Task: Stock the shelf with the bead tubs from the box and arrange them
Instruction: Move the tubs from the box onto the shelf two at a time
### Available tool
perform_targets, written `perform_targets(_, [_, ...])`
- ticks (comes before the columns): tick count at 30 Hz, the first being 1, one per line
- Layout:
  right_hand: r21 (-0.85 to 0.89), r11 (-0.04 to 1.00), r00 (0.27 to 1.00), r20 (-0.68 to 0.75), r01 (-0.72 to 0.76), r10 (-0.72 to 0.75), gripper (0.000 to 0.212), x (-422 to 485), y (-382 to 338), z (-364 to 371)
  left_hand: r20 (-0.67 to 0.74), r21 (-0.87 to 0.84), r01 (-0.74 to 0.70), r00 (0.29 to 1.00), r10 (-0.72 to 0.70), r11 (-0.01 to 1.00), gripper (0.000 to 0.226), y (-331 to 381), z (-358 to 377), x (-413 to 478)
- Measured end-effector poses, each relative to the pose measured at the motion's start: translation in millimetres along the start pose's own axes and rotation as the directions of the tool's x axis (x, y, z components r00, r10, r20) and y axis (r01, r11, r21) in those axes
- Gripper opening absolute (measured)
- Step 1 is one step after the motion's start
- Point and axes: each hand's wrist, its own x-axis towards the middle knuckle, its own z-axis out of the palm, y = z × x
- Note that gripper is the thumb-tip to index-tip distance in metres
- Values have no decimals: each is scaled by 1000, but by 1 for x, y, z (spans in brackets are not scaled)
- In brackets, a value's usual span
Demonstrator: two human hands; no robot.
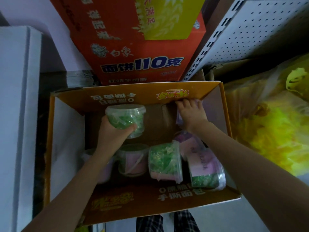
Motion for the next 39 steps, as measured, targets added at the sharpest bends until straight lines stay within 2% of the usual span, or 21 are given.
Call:
perform_targets(6, [-168, 986, 1000, -13, 9, -11, 77, 11, -8, -1, -14, -51, 16, 1000, -17, 999, 86, -7, -7, -6])
perform_targets(11, [-148, 989, 999, 31, 17, -13, 80, 12, -9, -5, -42, -67, 15, 999, -17, 998, 86, -13, -17, -14])
perform_targets(15, [-168, 985, 999, -32, 28, -34, 76, 7, -7, -7, -69, -54, 26, 997, -30, 998, 87, -17, -26, -18])
perform_targets(20, [-143, 989, 991, -125, 30, -48, 84, -6, 1, -13, -90, -73, 7, 996, -14, 997, 89, -17, -37, -23])
perform_targets(25, [-35, 998, 955, -292, 45, -53, 86, -30, -1, -32, -99, -134, -17, 995, 4, 991, 74, -9, -45, -39])
perform_targets(29, [75, 994, 883, -469, 78, -34, 87, -46, -3, -40, -117, -157, -31, 993, 13, 987, 75, -4, -52, -52])
perform_targets(32, [150, 981, 836, -548, 125, -22, 86, -52, -8, -49, -134, -165, -23, 991, 0, 986, 78, -6, -59, -54])
perform_targets(36, [297, 922, 832, -553, 249, -47, 82, -58, -31, -59, -141, -175, 0, 990, -25, 984, 83, -17, -66, -54])
perform_targets(39, [550, 799, 906, -422, 242, 16, 78, -55, -59, -58, -150, -185, 8, 988, -36, 983, 83, -24, -70, -57])
